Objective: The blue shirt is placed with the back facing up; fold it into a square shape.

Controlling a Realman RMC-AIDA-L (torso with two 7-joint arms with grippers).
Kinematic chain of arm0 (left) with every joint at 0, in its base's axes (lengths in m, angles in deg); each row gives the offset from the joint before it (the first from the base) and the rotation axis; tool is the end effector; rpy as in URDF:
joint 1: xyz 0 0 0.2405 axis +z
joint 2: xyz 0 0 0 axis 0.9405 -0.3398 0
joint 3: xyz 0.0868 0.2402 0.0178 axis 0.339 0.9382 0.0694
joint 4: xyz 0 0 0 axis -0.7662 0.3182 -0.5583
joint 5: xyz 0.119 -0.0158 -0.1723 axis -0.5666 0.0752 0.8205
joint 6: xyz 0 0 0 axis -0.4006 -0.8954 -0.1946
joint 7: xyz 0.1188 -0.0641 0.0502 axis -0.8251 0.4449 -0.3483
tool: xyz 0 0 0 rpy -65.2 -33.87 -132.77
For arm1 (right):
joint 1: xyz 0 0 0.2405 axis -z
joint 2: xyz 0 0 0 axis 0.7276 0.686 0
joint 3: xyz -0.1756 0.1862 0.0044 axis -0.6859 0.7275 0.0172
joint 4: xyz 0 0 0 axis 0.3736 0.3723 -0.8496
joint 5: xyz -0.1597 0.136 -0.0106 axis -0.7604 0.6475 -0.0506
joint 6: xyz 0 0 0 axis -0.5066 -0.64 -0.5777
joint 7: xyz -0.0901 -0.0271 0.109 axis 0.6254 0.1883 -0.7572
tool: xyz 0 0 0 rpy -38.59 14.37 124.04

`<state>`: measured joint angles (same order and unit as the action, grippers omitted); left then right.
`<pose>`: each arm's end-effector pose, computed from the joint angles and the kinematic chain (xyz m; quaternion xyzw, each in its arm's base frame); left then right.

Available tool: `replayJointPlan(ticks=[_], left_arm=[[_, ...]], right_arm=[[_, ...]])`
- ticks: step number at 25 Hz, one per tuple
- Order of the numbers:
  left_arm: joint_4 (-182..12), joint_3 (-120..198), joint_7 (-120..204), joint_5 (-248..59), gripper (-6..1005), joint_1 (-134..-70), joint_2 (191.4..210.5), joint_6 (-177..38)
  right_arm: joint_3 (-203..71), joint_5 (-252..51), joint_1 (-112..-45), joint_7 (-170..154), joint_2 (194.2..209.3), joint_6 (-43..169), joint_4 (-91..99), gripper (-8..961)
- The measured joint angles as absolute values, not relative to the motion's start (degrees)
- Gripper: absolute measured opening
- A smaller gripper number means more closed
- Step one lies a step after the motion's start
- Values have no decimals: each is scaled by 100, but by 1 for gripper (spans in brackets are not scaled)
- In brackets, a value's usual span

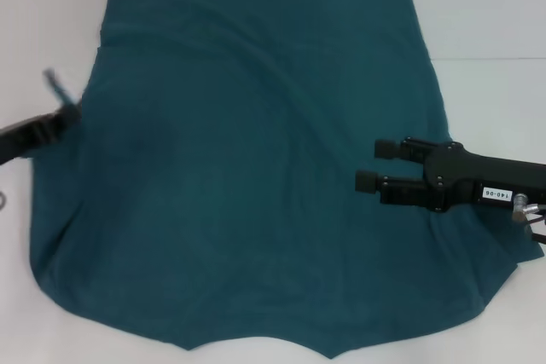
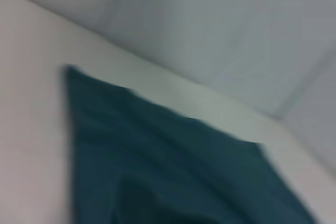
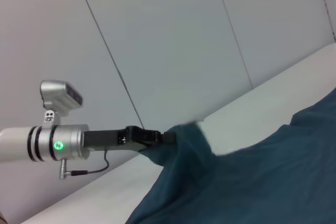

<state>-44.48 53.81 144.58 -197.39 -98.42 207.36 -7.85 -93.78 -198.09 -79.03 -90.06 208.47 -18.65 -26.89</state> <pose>-0.3286 0.3580 0.0566 -0.7385 -0.4885 -0.3169 0.3399 0.2491 0.3373 -0.0008 -0.9067 0.2699 0.3029 0.1158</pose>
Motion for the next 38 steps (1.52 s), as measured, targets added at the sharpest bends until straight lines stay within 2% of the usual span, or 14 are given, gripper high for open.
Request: replayJointPlan(ticks=[7, 14, 17, 23, 28, 38], left_arm=[[-4653, 5441, 14536, -19672, 7, -10017, 20967, -562], [-4962, 5500, 14505, -19623, 8, -10049, 20983, -498], [-4993, 5691, 14486, -19622, 213, -10016, 20985, -487], [-4961, 5687, 14125, -19549, 413, -9915, 20985, -556], [-4872, 5688, 13578, -19453, 660, -9771, 20987, -752], [-5307, 5742, 12454, -19375, 832, -9897, 21003, -1813]], right_arm=[[-9427, -19834, -7899, -8968, 20829, -1815, -2684, 891], [-9431, -19845, -7866, -8987, 20810, -1811, -2681, 890], [-9431, -19841, -7857, -8993, 20809, -1811, -2681, 890], [-9415, -19822, -7855, -8986, 20810, -1813, -2681, 890], [-9416, -19818, -7870, -8998, 20810, -1811, -2681, 890], [-9390, -19816, -7896, -9126, 20822, -1812, -2683, 890]])
